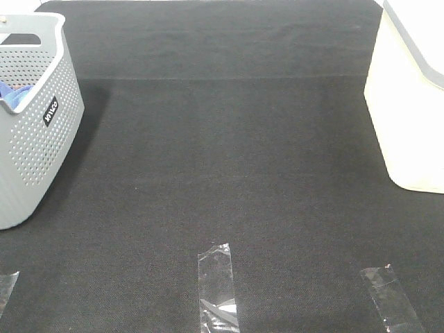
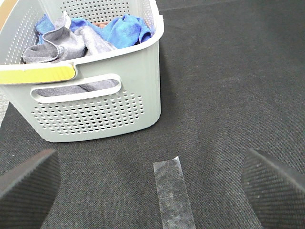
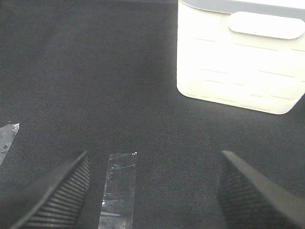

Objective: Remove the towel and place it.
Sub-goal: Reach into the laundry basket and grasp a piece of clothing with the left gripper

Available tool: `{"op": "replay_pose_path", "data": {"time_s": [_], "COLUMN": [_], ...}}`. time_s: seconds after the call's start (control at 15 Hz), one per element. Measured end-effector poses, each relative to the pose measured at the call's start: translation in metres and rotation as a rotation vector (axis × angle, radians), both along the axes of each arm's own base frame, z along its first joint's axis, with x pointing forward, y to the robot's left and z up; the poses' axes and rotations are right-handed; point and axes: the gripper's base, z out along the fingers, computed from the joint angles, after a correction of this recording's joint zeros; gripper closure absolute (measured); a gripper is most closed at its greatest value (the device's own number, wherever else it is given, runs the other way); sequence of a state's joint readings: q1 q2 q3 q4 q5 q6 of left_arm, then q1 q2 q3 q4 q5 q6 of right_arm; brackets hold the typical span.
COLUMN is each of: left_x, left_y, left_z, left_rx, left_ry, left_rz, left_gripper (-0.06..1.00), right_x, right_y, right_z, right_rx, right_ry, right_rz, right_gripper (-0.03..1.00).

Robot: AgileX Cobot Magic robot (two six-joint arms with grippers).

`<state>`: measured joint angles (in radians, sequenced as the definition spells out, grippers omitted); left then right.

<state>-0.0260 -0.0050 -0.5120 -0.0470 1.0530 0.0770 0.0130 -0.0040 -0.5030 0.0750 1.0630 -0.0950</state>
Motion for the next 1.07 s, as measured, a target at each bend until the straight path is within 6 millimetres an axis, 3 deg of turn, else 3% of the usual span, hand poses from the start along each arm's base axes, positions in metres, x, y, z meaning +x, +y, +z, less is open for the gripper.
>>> {"op": "replay_pose_path", "data": {"time_s": [1.07], "left_x": [0.0000], "left_y": [0.0000], "left_z": [0.0000], "left_rx": [0.000], "left_ry": [0.000], "left_rz": [0.000], "left_gripper": [-0.04], "right_x": [0.0000], "right_y": [0.0000], "right_z": [0.0000], "right_rx": [0.000], "right_ry": [0.000], "right_rz": [0.000], "right_gripper": [0.27]}}
